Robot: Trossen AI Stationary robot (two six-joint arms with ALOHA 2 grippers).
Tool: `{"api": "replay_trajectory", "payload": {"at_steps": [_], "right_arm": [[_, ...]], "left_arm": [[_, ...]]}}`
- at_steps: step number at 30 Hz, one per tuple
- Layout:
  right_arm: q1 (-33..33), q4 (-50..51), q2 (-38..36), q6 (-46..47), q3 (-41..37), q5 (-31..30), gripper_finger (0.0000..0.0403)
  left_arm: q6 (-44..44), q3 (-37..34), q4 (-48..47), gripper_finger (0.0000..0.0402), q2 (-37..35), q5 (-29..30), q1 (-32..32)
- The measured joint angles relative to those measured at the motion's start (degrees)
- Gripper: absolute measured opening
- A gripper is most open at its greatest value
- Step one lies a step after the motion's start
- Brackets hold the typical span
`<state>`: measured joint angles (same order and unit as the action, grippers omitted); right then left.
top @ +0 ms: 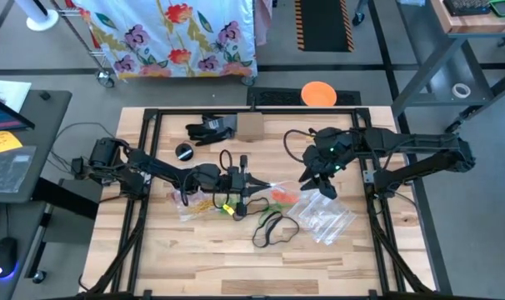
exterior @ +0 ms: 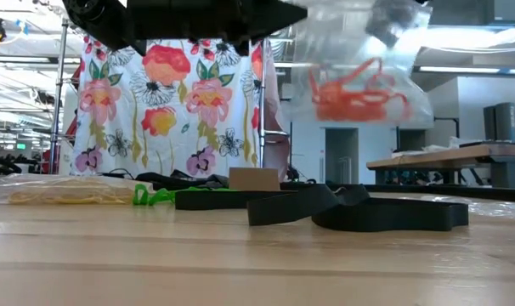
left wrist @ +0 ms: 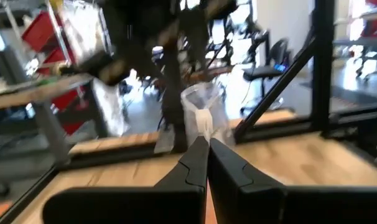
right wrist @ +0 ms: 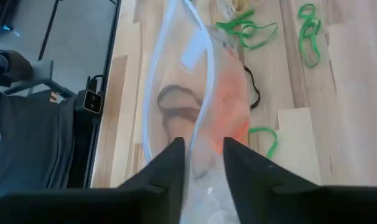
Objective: Sort rubber bands
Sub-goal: Close the transparent zip bag
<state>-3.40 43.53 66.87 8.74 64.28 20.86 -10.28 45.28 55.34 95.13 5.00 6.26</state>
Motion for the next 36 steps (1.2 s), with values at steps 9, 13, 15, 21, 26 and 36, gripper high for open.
{"api": "replay_trajectory", "payload": {"at_steps": [9,13,15,21,26,36], "right_arm": [[0.05,-3.18,-0.02,-5.26,4.82,-5.35,0.0171],[2.04,-10.51,3.02,-9.39,3.07,-8.86,0.0171],[3.43,-16.02,5.26,-10.86,2.19,-8.85,0.0170],[6.68,-22.27,10.47,-14.70,1.92,-12.01,0.0164],[8.13,-21.10,11.08,-15.38,1.98,-16.71,0.0154],[9.60,-20.53,11.02,-16.31,1.98,-25.14,0.0123]], "left_arm": [[3.81,-0.02,-3.75,0.0000,0.00,1.28,-1.78],[7.82,0.09,-1.86,0.0000,0.00,1.28,-1.81],[8.92,0.72,-3.76,0.0000,0.02,1.33,-1.81],[10.40,2.80,-6.15,0.0000,0.02,1.87,-1.46],[10.07,3.06,-6.44,0.0000,0.17,2.09,-1.14],[9.34,3.13,-7.12,0.0000,0.11,2.19,-1.19]]}}
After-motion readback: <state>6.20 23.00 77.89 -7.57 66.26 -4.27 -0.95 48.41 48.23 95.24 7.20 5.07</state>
